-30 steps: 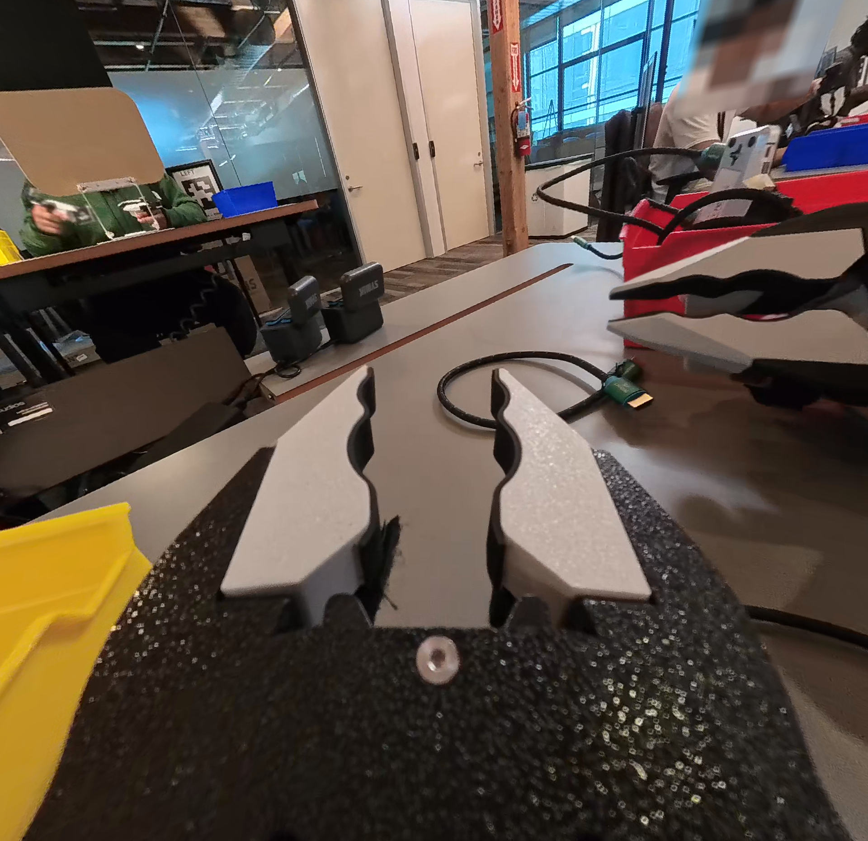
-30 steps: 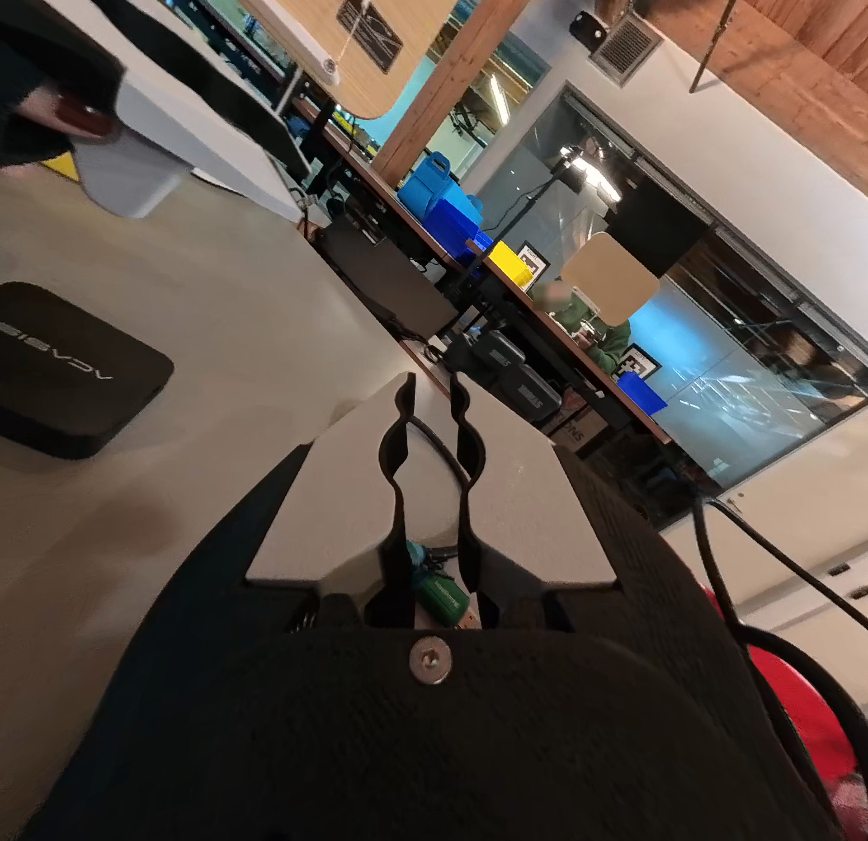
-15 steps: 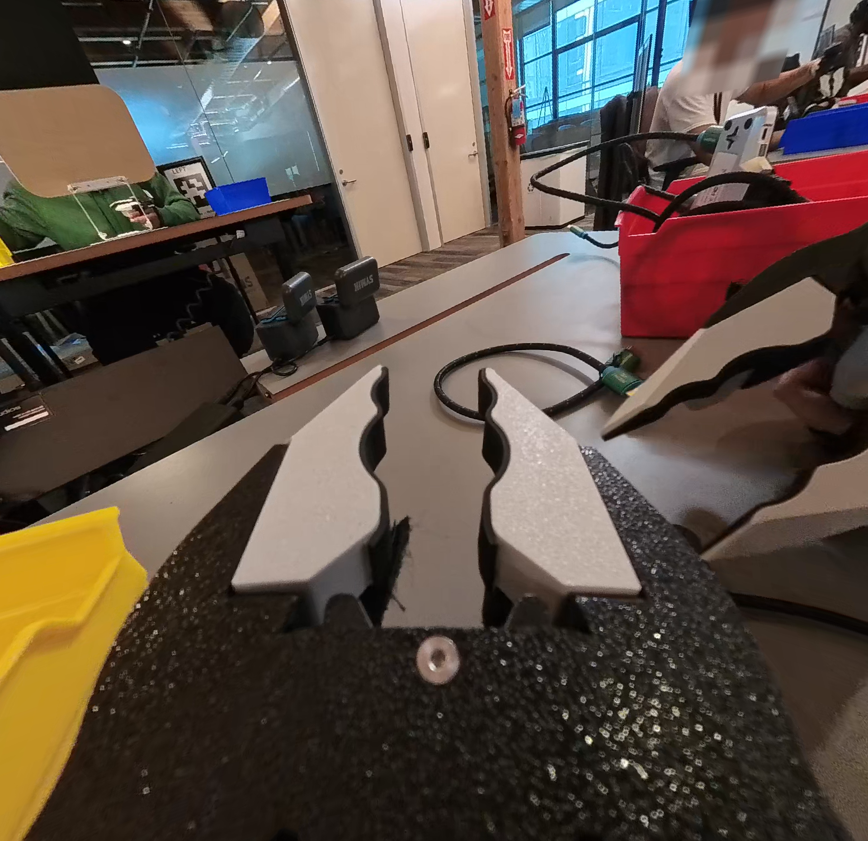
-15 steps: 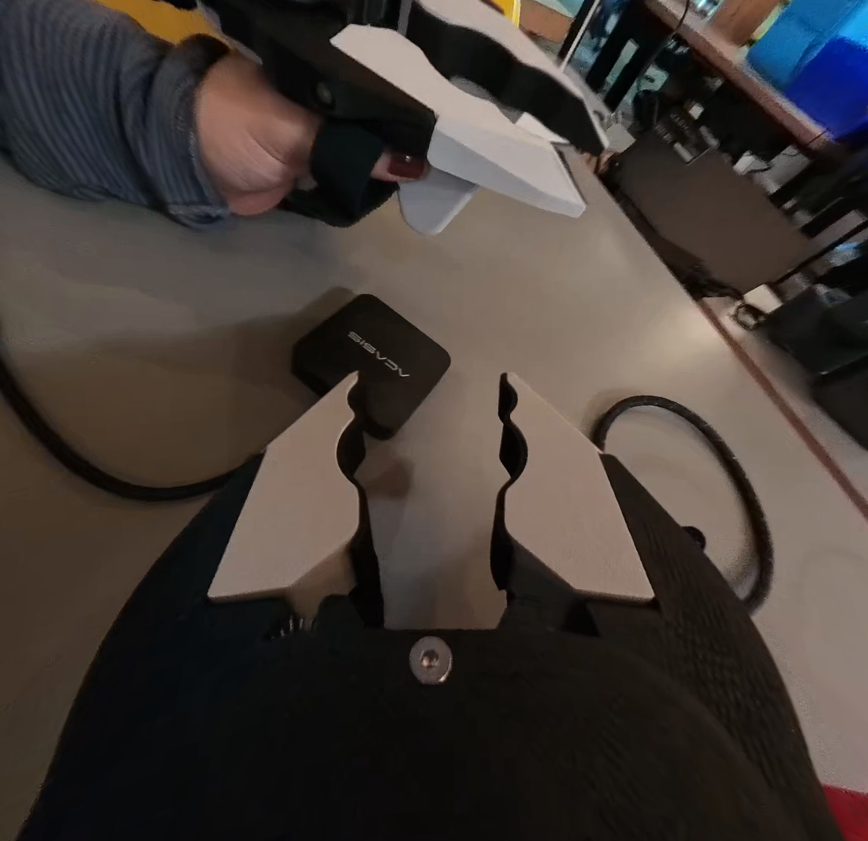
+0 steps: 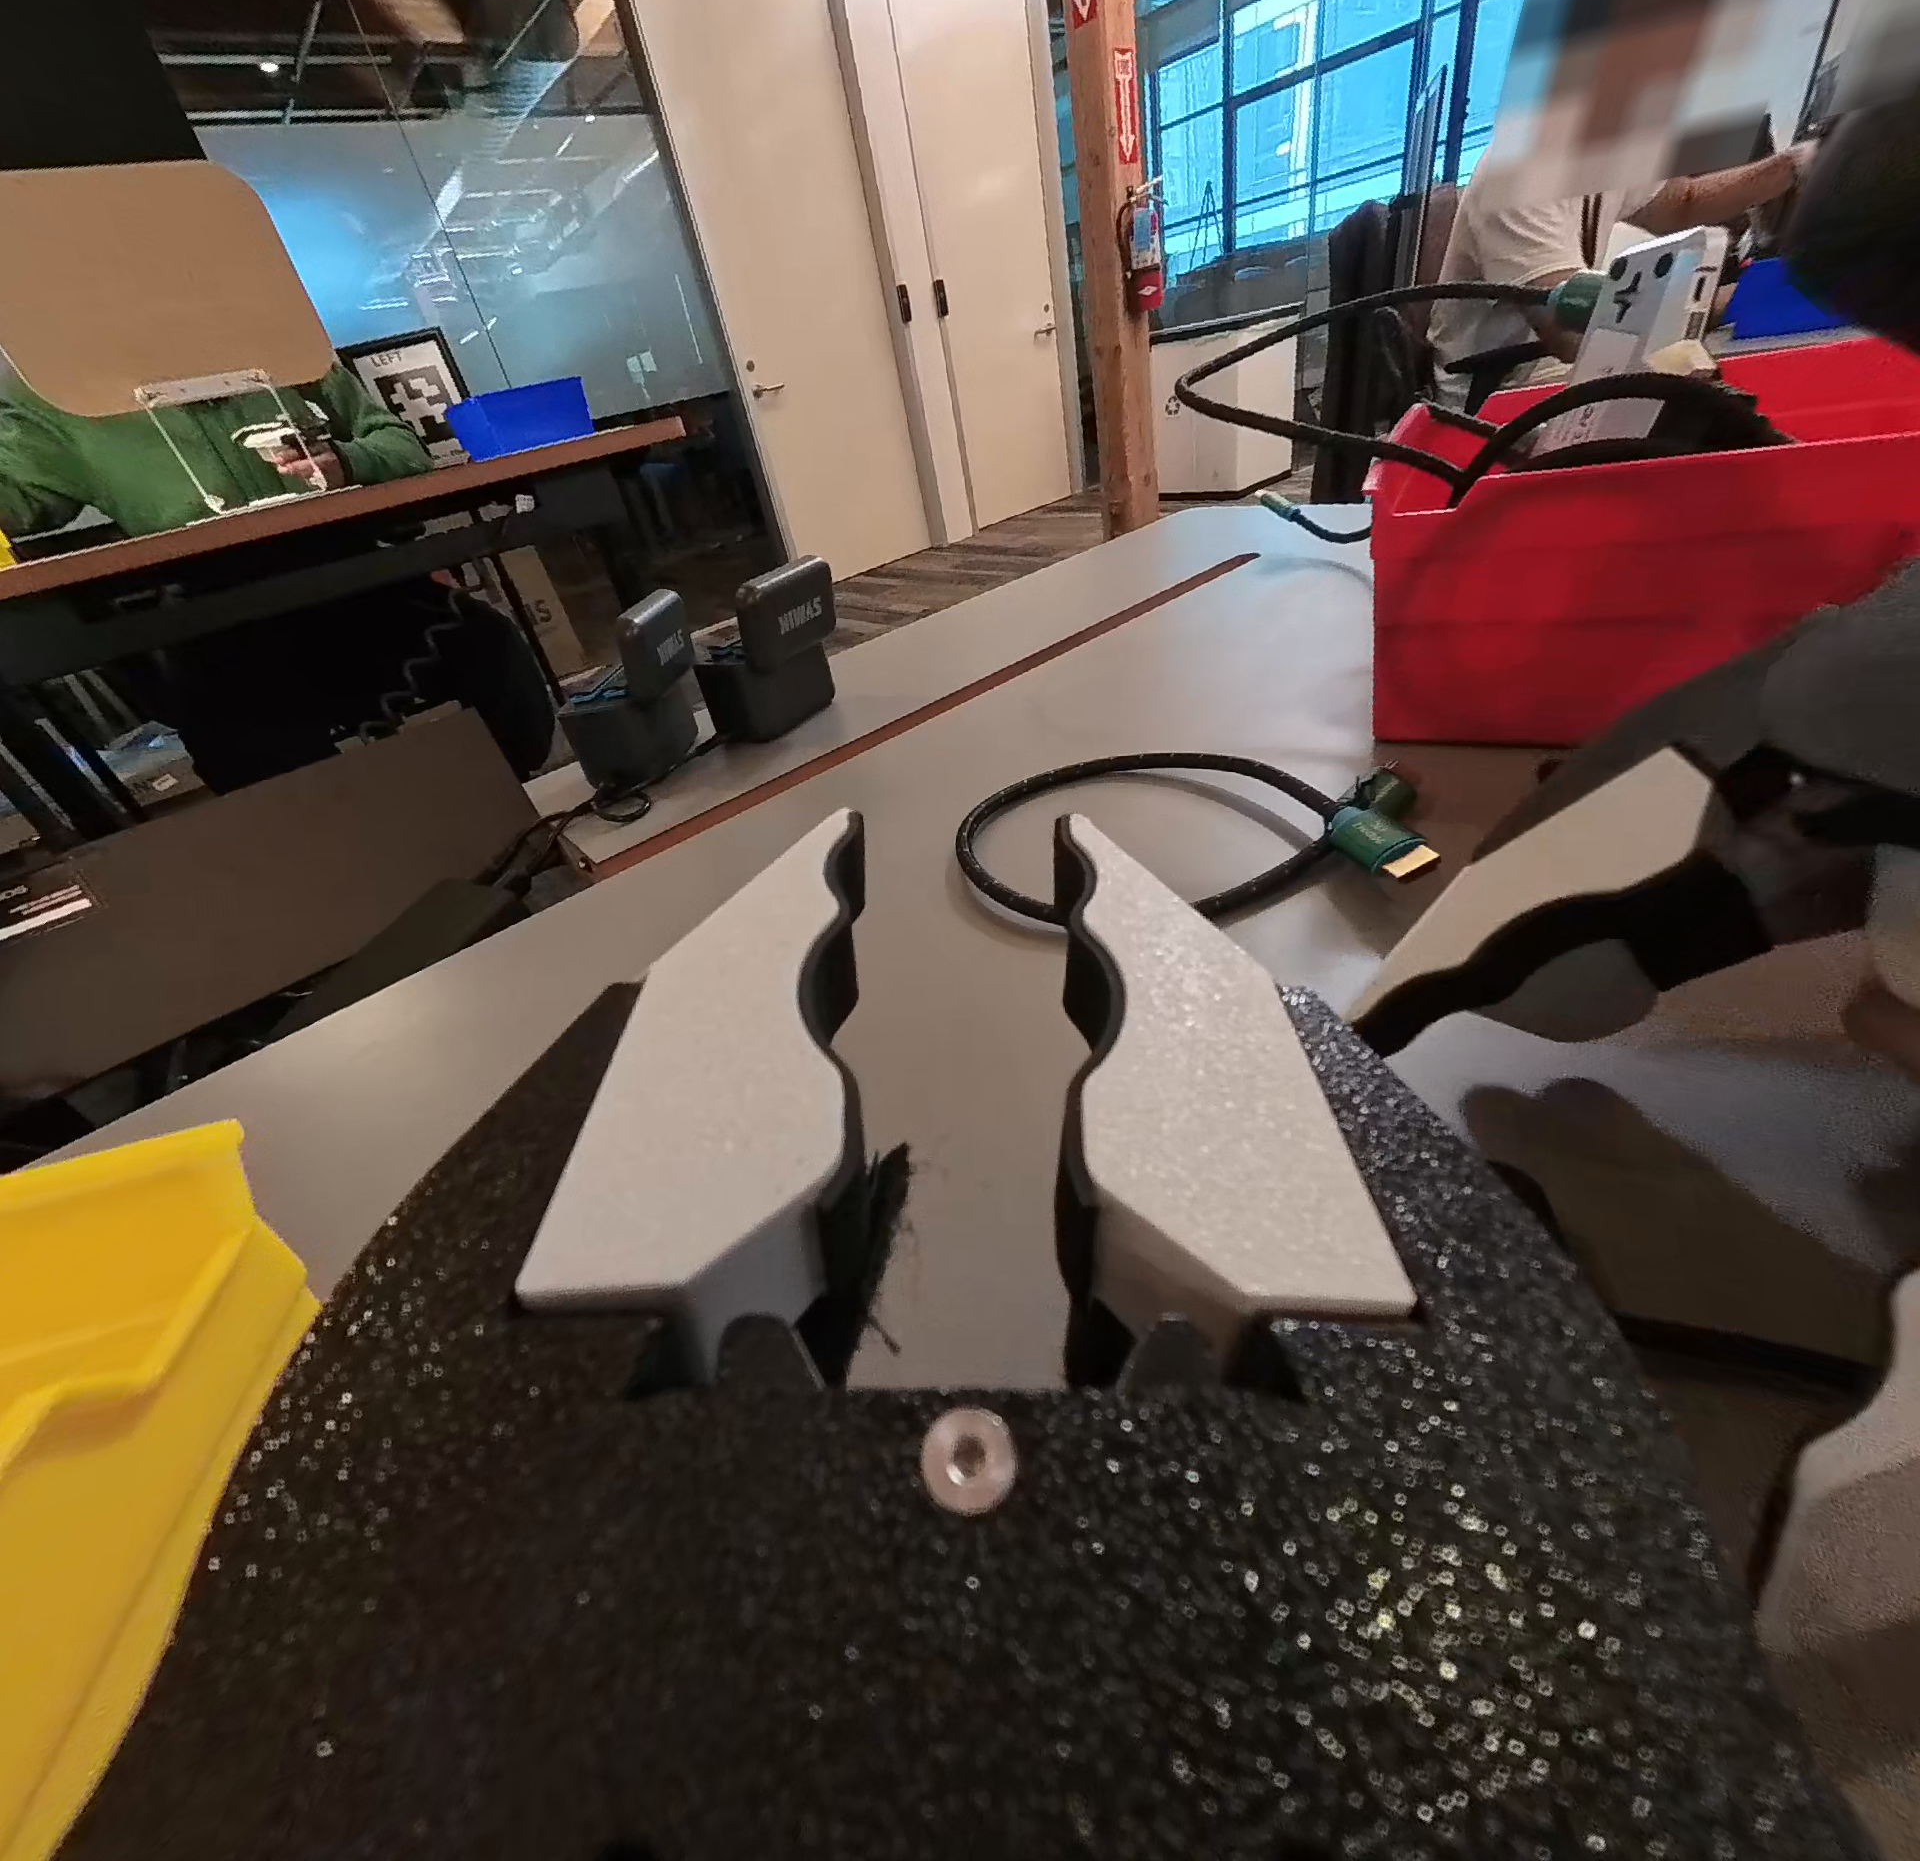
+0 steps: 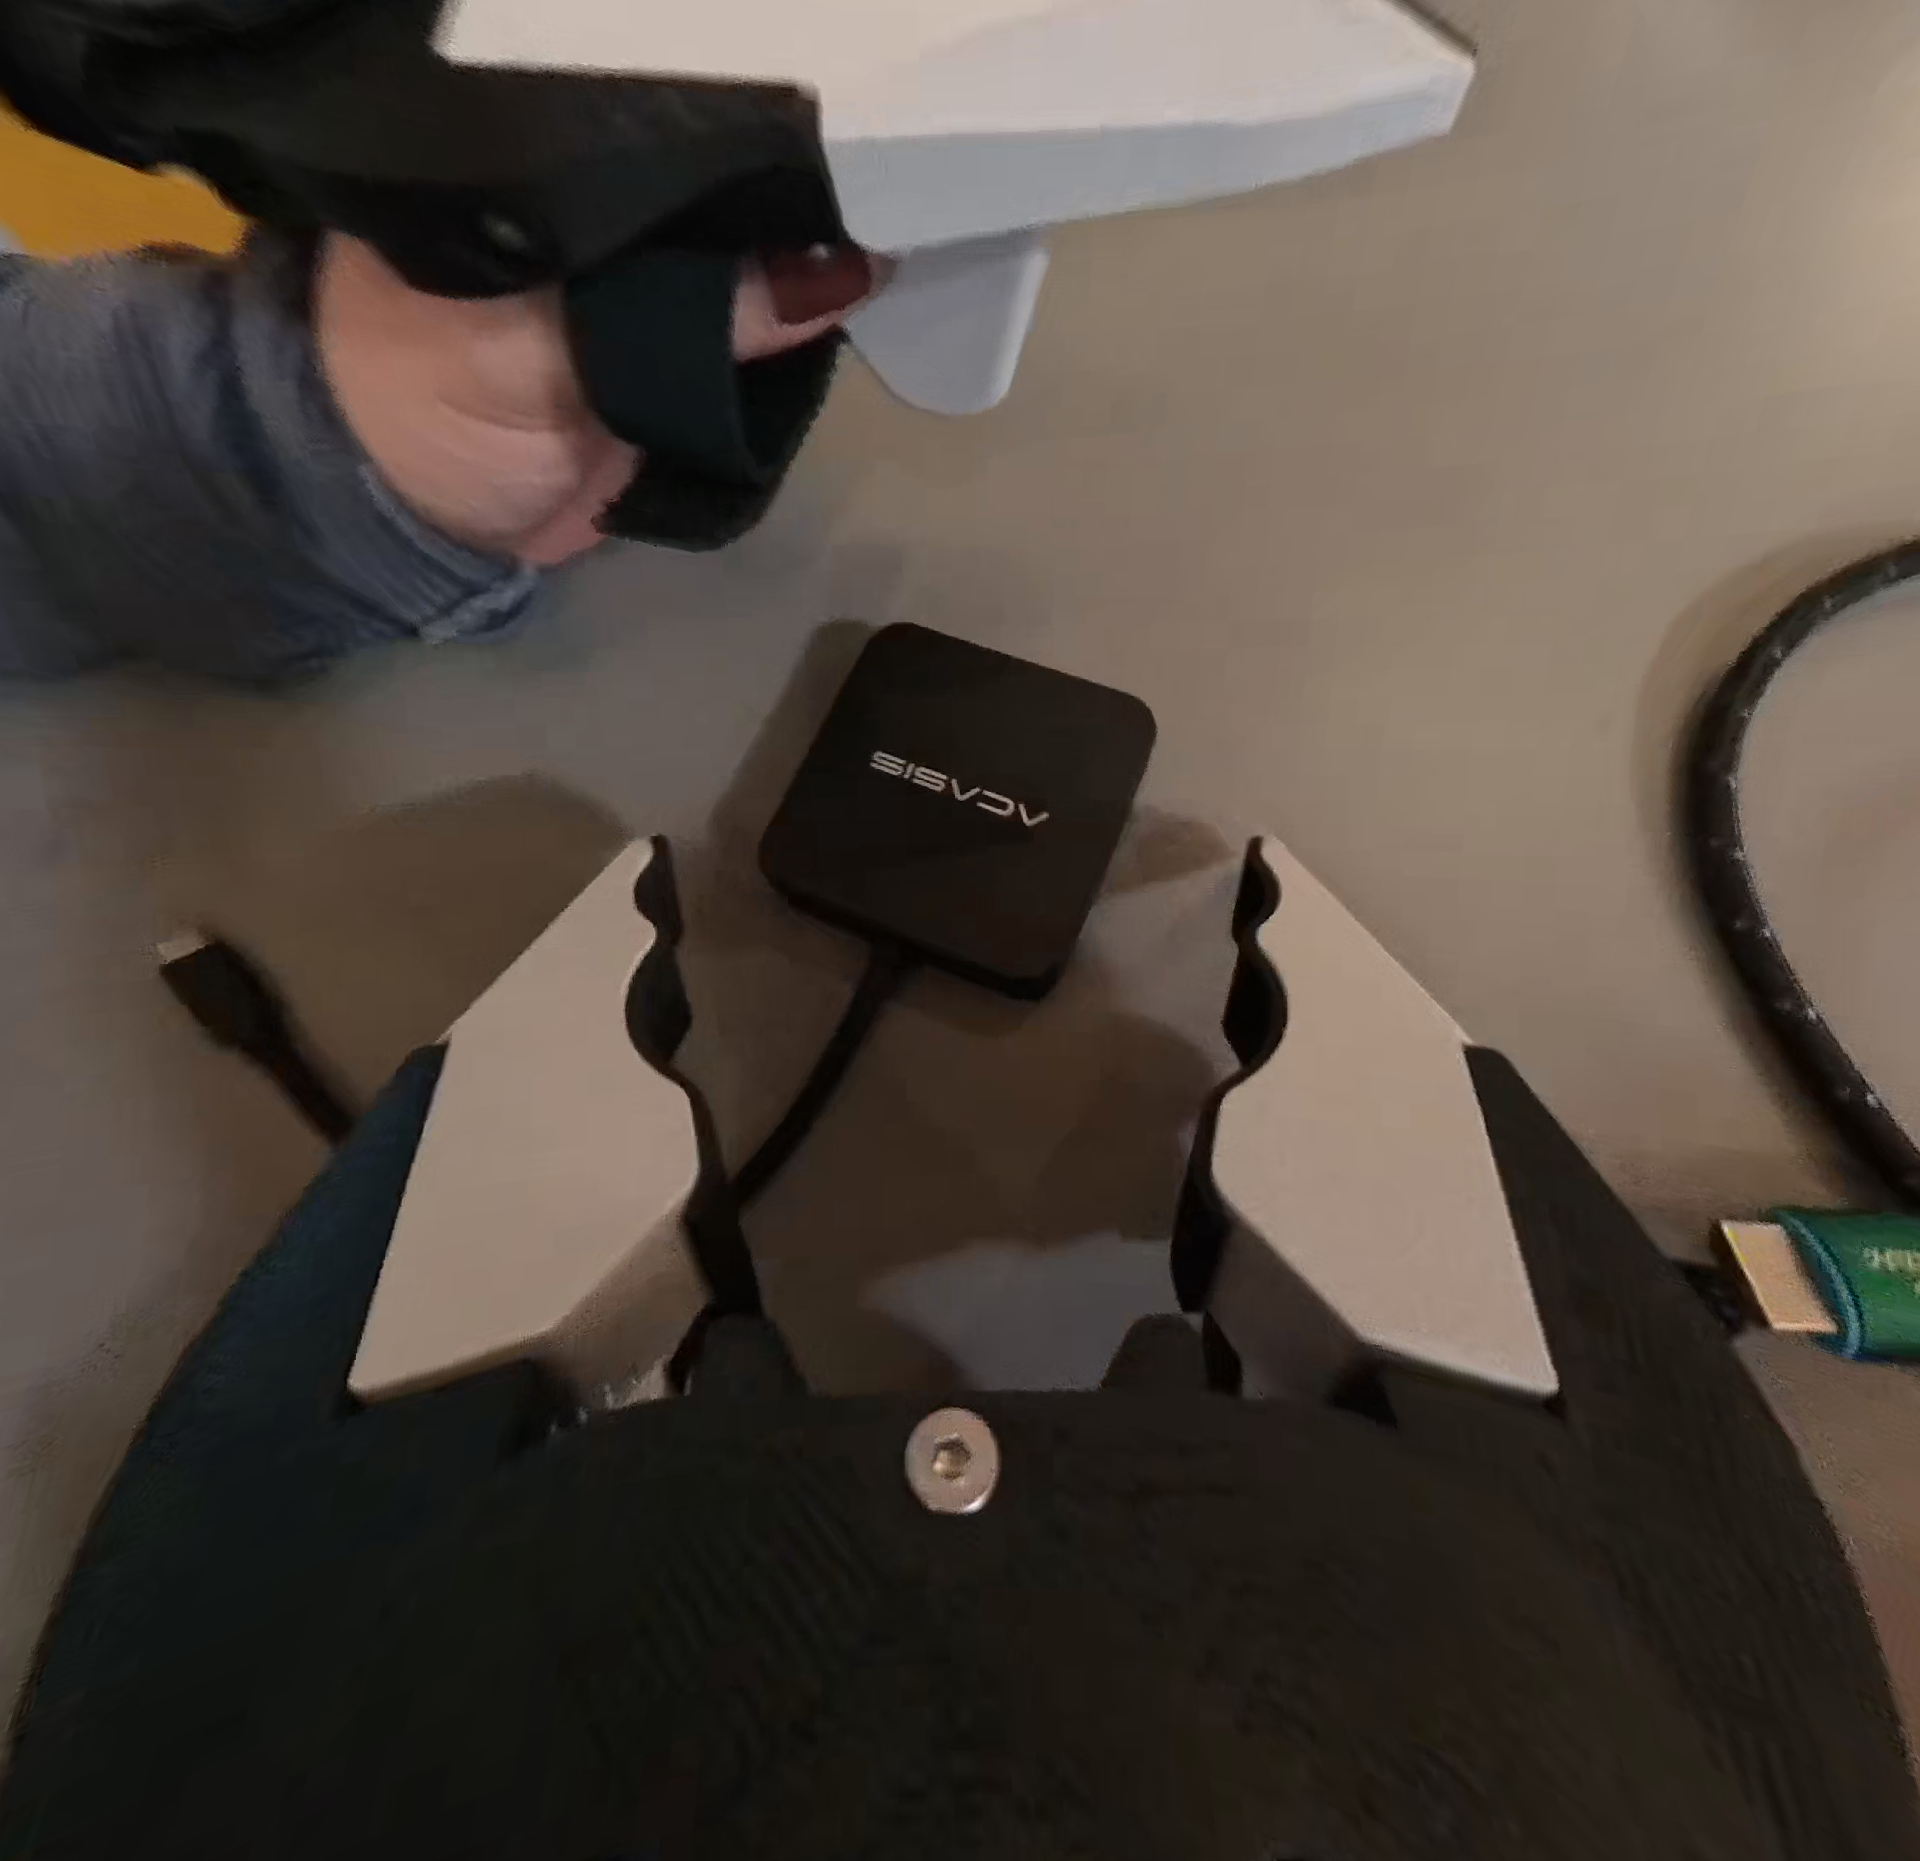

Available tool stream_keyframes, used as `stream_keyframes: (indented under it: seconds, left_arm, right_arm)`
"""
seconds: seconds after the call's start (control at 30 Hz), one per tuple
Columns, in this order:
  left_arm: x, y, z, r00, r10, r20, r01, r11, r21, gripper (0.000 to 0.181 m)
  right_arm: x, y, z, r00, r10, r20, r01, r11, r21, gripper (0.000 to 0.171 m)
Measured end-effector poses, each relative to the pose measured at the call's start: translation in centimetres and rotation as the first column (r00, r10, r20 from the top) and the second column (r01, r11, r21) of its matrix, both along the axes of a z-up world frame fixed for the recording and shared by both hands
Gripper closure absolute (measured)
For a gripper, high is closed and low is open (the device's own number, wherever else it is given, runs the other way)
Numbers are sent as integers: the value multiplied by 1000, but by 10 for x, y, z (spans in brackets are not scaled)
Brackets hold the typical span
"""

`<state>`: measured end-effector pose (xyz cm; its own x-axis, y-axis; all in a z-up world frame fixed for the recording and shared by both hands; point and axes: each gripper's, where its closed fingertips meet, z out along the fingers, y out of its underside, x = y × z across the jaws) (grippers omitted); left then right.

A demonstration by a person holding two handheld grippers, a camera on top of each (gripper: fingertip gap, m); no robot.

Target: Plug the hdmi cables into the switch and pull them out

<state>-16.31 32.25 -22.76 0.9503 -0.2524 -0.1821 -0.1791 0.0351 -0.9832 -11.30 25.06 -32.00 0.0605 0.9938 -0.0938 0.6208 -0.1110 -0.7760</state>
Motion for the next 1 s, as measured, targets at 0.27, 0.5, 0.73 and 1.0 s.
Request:
stream_keyframes:
  seconds: [0.27, 0.5, 0.73, 1.0]
  left_arm:
    - [1, -1, 1, 1000, 3, -17, -3, 1000, 8, 148]
    - [3, -7, 5, 1000, -17, -15, 17, 999, 30, 148]
    - [37, -29, 25, 965, -262, 20, 256, 955, 147, 132]
    - [46, -34, 28, 953, -304, -1, 300, 939, 167, 131]
  right_arm:
    - [-1, -2, -7, 994, -54, 97, 46, 995, 88, 101]
    - [15, 3, 10, 999, 41, -25, -44, 988, -147, 103]
    - [29, 18, 67, 923, -44, -382, -176, 836, -520, 103]
    - [29, 24, 77, 890, -74, -450, -187, 842, -507, 103]
